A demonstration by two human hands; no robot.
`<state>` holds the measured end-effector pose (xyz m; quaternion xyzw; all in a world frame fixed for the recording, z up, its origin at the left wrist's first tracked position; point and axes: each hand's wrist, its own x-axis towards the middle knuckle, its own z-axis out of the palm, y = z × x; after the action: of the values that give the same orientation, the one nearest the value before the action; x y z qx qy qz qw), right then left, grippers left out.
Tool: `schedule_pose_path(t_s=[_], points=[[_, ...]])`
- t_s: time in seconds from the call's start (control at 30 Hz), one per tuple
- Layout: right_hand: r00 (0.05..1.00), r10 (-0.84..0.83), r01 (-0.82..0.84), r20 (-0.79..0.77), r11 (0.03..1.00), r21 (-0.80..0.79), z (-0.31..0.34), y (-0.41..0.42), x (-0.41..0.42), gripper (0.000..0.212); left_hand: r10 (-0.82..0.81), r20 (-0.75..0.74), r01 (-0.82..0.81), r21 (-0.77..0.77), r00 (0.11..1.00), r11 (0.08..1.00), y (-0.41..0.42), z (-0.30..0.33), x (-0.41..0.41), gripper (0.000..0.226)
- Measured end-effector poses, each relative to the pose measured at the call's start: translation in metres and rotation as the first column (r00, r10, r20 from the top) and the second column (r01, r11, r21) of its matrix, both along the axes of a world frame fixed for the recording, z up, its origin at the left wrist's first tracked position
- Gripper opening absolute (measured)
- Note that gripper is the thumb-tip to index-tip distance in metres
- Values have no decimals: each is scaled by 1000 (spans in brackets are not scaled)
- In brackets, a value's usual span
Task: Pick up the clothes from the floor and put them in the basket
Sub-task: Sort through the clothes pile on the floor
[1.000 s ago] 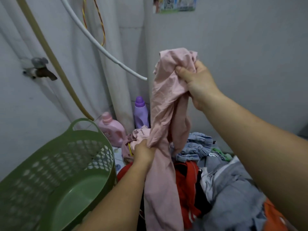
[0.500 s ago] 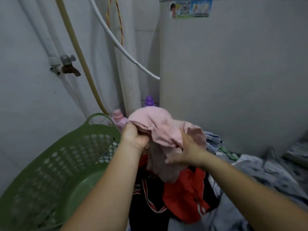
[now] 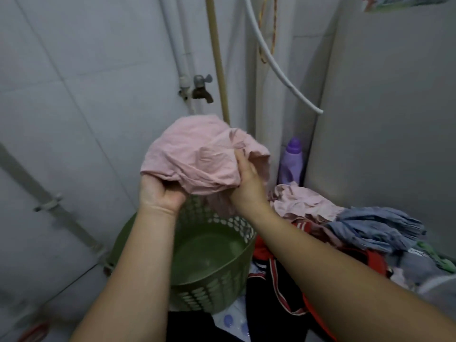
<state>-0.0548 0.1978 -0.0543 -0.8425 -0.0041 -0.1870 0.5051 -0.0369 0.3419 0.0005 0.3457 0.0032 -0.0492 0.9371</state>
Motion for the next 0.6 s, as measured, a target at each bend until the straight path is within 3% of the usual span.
schedule_pose_path(t_s=[0.07,0.13,0.2,0.27,0.3,0.47,0.6], points=[[972,155,-172,-176,981,-87,-17,19,7,84,81,-83,-77,58,993,995,27,-24,8,31],[872,224,-375,-436,878,-298,-31,22,9,94,161,-221,-93,289,962,953,44,-60,12,28],[773,136,-503,-619,725,-470,-41,18,6,82,294,-330,17,690,897,723,61,-102,10,23],[777,47,-463,-627,719,-519,-49,7,4,62,342,-357,210,893,869,399,72,-145,8,58],[794,22,-412,-607,754,-512,-51,0,5,53,343,-360,257,915,867,310,75,-159,8,70],[915,-82,-116,-395,884,-452,-57,-49,2,30,243,-295,226,935,924,275,39,-152,8,62],[908,-224,53,-355,900,-433,-69,-101,-9,24,120,-237,195,939,964,284,-8,-132,11,61]])
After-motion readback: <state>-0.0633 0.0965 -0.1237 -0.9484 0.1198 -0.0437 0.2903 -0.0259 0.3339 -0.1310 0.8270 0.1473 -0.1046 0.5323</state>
